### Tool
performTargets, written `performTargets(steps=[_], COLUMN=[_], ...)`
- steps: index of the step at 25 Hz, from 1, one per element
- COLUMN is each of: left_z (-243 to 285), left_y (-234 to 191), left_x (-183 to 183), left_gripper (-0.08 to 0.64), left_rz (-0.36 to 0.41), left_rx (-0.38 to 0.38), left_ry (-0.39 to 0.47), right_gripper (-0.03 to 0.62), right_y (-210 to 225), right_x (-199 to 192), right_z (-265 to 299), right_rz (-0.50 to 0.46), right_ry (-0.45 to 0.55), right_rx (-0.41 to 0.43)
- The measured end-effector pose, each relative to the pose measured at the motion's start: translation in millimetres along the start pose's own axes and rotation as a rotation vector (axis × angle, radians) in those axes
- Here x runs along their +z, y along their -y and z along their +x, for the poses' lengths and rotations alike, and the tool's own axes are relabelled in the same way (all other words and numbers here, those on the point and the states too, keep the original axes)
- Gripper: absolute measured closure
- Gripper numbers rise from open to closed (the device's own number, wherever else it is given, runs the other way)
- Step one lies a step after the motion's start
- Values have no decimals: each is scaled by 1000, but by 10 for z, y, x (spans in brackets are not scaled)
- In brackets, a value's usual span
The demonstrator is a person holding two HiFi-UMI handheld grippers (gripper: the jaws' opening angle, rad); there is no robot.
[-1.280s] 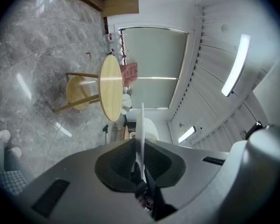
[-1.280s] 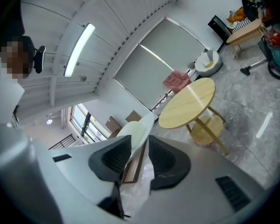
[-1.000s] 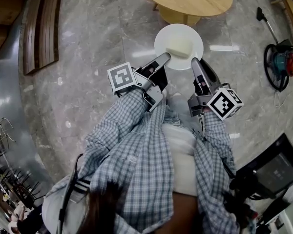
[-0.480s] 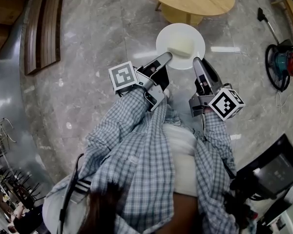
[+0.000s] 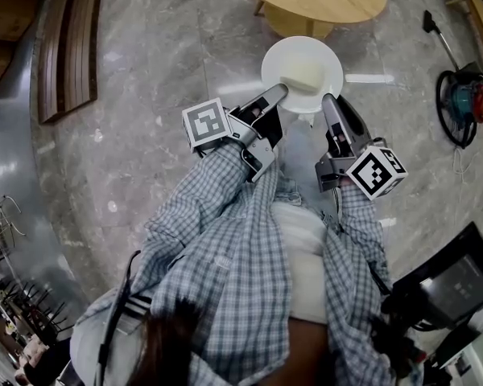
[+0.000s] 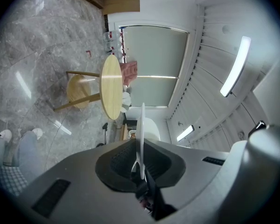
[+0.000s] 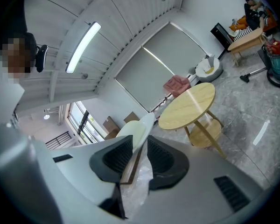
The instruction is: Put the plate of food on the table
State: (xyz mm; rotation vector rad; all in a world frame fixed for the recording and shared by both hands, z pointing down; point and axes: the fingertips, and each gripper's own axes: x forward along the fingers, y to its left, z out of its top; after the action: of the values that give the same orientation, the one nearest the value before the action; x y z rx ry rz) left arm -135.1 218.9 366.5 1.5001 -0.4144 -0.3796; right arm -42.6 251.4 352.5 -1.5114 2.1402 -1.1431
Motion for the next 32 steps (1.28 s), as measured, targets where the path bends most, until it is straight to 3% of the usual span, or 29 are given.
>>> performTargets(steps=[12, 24, 32], left_z=[278, 1006, 1118], left_y=[-12, -58, -25], left_x=[100, 469, 557], left_gripper=[526, 526, 526], left_rz=[0, -16, -15], left_rx=[-8, 15, 14], left_ry=[3, 64, 101], right_gripper=[489, 489, 489], right_y=[186, 666, 704], right_x=[205, 772, 909], right_z=[125, 607, 726], right_rz=[21, 32, 30], right_ry=[8, -42, -57], right_rx=[7, 43, 90])
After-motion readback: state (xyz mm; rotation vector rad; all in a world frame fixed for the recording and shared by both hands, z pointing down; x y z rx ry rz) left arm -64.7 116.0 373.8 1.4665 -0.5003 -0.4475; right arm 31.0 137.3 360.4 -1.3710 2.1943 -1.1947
